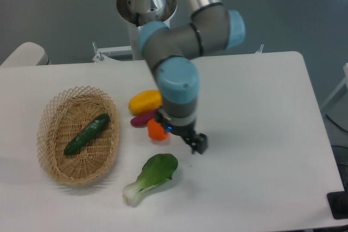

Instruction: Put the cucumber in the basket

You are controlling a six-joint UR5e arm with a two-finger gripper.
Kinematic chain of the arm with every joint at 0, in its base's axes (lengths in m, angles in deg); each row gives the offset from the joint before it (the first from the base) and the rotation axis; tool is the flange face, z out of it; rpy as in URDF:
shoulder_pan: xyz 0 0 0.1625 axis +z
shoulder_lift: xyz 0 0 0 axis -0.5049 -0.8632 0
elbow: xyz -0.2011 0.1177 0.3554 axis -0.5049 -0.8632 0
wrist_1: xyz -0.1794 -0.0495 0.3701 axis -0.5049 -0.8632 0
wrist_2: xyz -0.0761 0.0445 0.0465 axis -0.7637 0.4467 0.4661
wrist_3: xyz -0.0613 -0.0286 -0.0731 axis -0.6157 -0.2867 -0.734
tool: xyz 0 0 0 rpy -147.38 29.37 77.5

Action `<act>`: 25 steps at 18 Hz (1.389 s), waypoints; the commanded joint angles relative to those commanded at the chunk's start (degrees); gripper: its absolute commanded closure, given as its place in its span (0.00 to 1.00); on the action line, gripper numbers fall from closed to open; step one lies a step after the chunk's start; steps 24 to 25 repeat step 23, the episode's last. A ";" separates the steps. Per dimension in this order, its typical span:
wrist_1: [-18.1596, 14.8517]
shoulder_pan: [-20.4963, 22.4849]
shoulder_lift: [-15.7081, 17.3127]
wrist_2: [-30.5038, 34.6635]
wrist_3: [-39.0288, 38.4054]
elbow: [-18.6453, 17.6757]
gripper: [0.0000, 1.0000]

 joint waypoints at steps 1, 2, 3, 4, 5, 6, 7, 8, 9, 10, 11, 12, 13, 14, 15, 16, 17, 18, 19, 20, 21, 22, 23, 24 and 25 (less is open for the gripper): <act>0.09 0.70 -0.53 0.17 1.76 0.09 0.00; 0.70 1.41 -1.06 0.18 3.77 0.01 0.00; 0.96 1.59 -1.67 0.26 5.62 0.09 0.00; 1.05 1.68 -2.20 0.26 7.12 0.18 0.00; 1.14 1.94 -2.55 0.44 8.44 0.44 0.00; 1.23 3.16 -2.82 0.53 9.76 0.62 0.00; 1.32 4.56 -2.91 0.53 11.95 0.62 0.00; 1.23 5.53 -2.91 0.53 15.01 0.53 0.00; 1.32 6.68 -2.91 0.44 17.92 0.27 0.00; 1.32 7.47 -2.91 0.35 19.95 0.18 0.00; 1.58 8.43 -3.08 0.27 20.75 0.18 0.00; 1.93 8.97 -3.17 0.18 21.11 0.18 0.00; 1.93 9.23 -3.35 0.09 21.46 0.18 0.00; 1.93 9.50 -3.35 0.18 21.81 0.18 0.00; 1.93 9.50 -3.35 0.26 21.99 0.18 0.00; 1.93 9.59 -3.35 0.35 21.99 0.10 0.00; 2.02 9.59 -3.26 0.44 21.99 0.01 0.00; 2.02 9.59 -3.17 0.44 21.99 -0.08 0.00; 2.02 9.59 -3.17 0.44 21.99 -0.08 0.00; 2.02 9.59 -3.17 0.44 21.99 -0.17 0.00; 2.02 9.67 -3.17 0.44 21.99 -0.26 0.00; 2.02 9.68 -3.17 0.44 21.99 -0.26 0.00; 2.02 9.68 -3.17 0.44 21.99 -0.26 0.00; 2.02 9.68 -3.17 0.44 21.99 -0.26 0.00; 2.02 9.68 -3.17 0.44 21.99 -0.26 0.00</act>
